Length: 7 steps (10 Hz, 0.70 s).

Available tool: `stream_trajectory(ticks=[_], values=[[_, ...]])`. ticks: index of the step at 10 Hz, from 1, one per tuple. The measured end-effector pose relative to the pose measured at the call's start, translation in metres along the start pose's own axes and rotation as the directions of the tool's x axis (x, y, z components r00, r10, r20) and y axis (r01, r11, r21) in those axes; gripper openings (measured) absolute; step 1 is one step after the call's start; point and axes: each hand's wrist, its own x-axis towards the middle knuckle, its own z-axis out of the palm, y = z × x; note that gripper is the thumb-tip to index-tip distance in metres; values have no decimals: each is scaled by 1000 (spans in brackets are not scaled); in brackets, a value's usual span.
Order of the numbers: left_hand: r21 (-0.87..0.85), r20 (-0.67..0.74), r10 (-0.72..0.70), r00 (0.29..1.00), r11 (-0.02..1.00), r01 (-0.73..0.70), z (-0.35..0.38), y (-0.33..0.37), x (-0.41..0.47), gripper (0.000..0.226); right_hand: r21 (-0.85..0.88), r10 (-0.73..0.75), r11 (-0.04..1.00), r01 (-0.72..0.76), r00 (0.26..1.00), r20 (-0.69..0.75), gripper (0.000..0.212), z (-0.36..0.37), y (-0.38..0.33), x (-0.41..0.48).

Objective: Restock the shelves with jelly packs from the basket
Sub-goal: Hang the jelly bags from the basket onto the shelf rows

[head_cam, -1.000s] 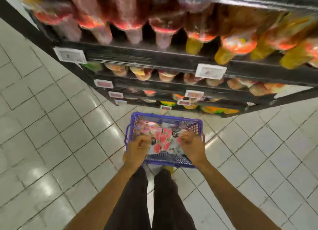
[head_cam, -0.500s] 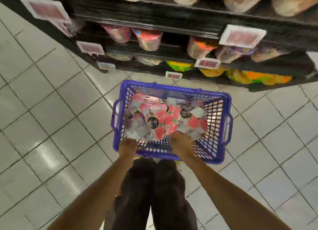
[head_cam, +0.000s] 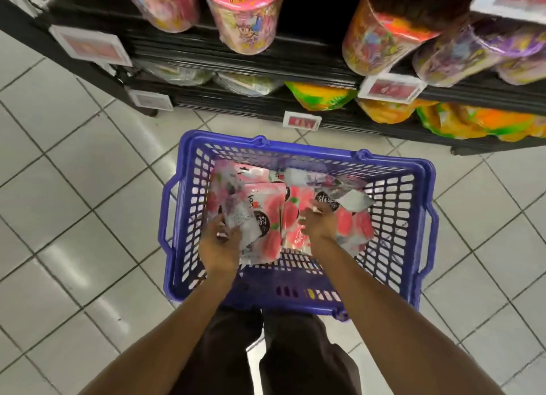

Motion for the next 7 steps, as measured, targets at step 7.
stream_trajectory(ticks=[7], values=[[598, 139, 92, 986, 786, -158, 37, -5, 46, 102, 460, 120, 882, -102, 993, -12, 16, 0, -23, 45]])
